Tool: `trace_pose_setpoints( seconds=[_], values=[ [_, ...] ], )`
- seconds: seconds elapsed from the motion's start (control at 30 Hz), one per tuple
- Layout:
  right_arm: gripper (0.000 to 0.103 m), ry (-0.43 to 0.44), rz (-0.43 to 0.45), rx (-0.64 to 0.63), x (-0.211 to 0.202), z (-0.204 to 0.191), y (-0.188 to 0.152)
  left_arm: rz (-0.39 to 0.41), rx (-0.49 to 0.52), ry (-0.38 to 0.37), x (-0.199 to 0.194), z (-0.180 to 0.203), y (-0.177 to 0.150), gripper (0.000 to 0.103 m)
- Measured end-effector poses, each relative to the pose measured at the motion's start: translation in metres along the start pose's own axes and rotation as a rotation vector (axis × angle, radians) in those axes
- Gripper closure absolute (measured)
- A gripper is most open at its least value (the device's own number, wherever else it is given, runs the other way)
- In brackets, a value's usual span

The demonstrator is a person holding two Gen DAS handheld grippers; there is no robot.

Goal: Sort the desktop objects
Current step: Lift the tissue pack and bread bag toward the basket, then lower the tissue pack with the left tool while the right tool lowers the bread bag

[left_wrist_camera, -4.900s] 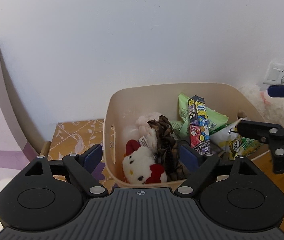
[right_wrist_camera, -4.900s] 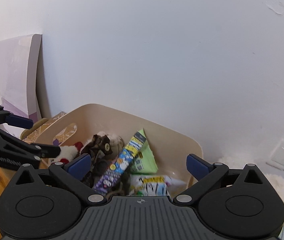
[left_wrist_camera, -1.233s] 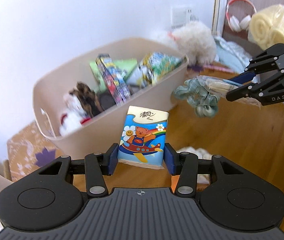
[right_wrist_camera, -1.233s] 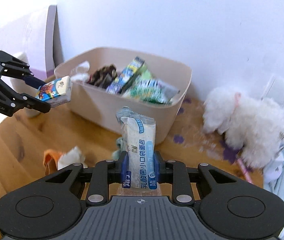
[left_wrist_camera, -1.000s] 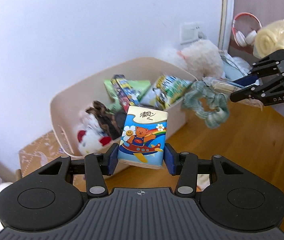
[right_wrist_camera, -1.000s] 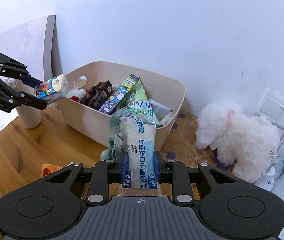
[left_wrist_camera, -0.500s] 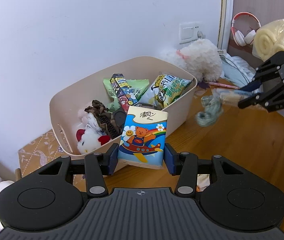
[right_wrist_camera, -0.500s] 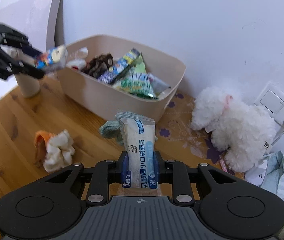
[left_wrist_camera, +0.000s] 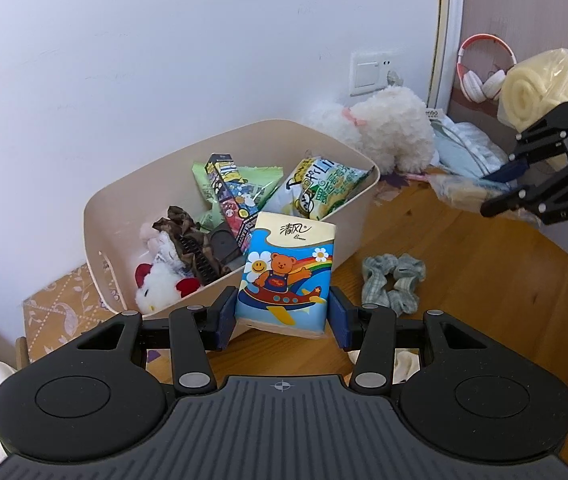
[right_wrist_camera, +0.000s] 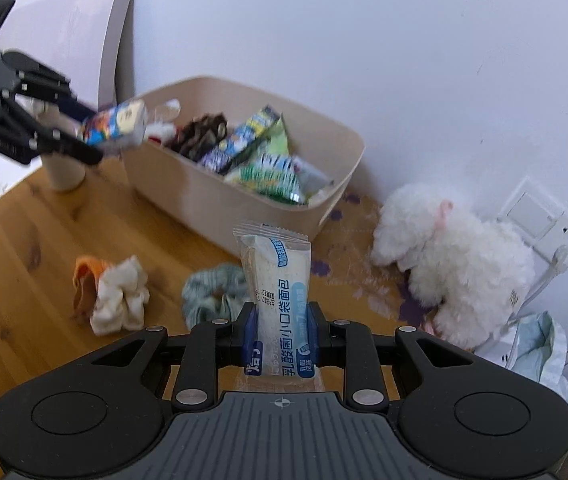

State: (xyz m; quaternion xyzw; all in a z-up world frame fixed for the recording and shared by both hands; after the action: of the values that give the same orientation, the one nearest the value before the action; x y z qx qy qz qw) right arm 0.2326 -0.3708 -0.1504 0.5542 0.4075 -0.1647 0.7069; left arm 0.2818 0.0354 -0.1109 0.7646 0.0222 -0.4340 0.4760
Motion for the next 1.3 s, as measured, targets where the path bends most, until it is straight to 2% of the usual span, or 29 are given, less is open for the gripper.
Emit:
trace_pose_setpoints(
  seconds=[0.33,0.47,0.6,0.93,1.07,1.3],
  values=[
    [0.079,0.014,0.107,0.012,0.002,-0.005,0.062,0.048,-0.021,0.055,-0.007,-0.020,0.019,0.054],
    [0.079,0.021,0.149,0.030,0.014,-0.012,0.094,0.060,-0.033,0.099,-0.007,-0.035,0.028,0.054],
    [0.079,0.022,0.168,0.063,0.033,-0.020,0.121,0.051,-0.087,0.144,0.003,-0.052,0.030,0.054],
    [0.079,0.025,0.150,0.190,0.085,-0.035,0.157,0.008,-0.210,0.218,0.033,-0.089,0.030,0.054],
    [0.079,0.026,0.119,0.237,0.106,-0.038,0.160,-0.026,-0.266,0.234,0.049,-0.100,0.029,0.054],
    [0.078,-0.004,0.054,0.243,0.137,-0.042,0.152,-0.094,-0.322,0.238,0.072,-0.103,0.020,0.056]
  ],
)
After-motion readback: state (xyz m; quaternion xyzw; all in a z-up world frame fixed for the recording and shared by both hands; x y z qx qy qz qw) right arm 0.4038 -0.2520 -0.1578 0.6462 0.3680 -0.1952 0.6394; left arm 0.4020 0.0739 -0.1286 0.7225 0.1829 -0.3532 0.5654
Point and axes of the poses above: each gripper's, at about its wrist camera, not at the fingertips, and x roughly the way its jaws point, z to its right, y to its top, the point moved 6 cm from there along x, roughly the way its jaws point, and after that the axes turned 9 degrees about x, right-handed, at the moved point
